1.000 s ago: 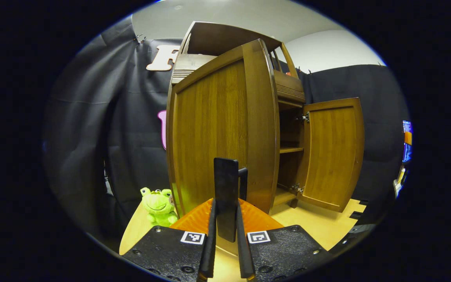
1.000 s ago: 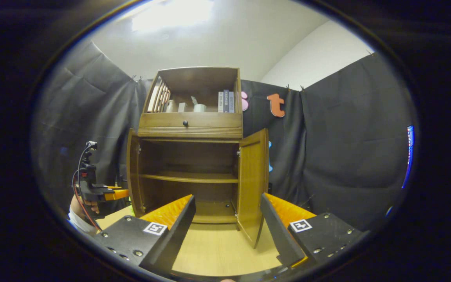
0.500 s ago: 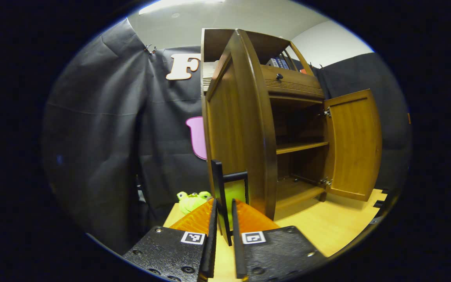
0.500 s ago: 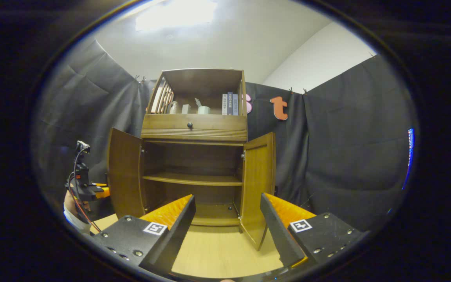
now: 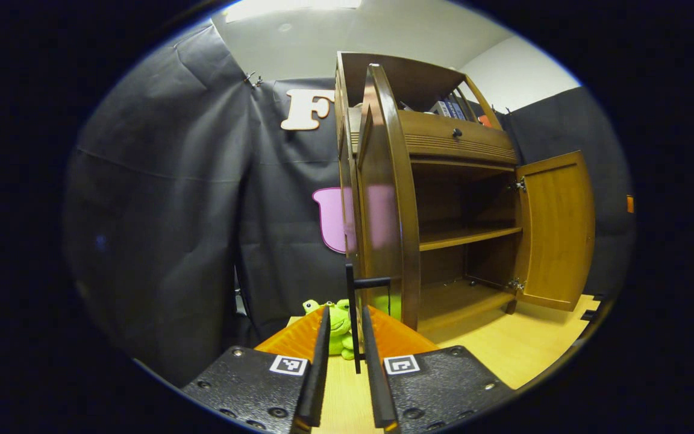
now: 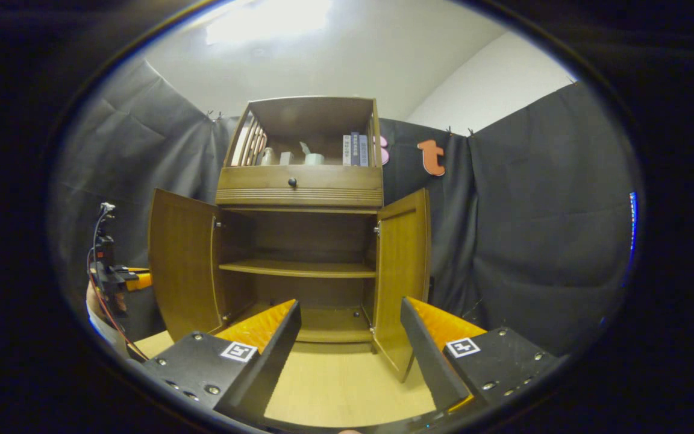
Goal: Open the right door of the double-door shoe cabinet with the right hand, and open the left door with the left hand.
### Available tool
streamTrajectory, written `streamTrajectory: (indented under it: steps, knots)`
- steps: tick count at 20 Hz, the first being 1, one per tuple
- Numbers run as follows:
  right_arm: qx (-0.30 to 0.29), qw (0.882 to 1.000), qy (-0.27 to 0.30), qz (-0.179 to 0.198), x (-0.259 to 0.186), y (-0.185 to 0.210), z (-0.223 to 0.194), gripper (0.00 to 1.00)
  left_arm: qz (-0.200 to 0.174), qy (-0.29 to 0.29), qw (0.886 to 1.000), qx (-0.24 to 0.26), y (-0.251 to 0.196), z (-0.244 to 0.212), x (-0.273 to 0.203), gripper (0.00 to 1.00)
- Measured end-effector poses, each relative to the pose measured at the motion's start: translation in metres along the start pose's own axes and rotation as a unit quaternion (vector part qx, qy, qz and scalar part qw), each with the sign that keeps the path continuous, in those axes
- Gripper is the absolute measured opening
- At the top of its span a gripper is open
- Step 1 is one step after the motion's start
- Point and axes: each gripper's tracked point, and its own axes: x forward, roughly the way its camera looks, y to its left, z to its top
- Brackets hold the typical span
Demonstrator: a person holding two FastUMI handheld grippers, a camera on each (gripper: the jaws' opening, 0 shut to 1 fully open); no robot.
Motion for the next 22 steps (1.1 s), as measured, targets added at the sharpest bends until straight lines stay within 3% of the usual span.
streamTrajectory:
  steps: [4,5,8,16,22]
  knots:
    - [0.004,1.000,0.004,0.001,0.004,0.000,-0.008,0.98,0.024,-0.005,1.000,-0.004,0.002,0.012,-0.016,0.52]
    - [0.005,1.000,0.006,0.002,0.005,-0.001,-0.010,0.98,0.031,-0.003,1.000,-0.006,0.002,0.013,-0.019,0.60]
    - [0.011,1.000,0.009,0.005,0.011,0.001,-0.015,0.98,0.042,0.005,0.999,-0.008,-0.005,0.014,-0.028,0.63]
    - [0.036,0.999,-0.015,0.002,0.016,-0.011,-0.009,0.98,0.076,-0.004,0.997,-0.007,-0.027,0.051,-0.050,0.83]
    - [0.052,0.998,-0.025,-0.020,0.017,-0.040,-0.009,0.98,0.046,-0.034,0.998,-0.040,-0.085,0.087,-0.056,0.95]
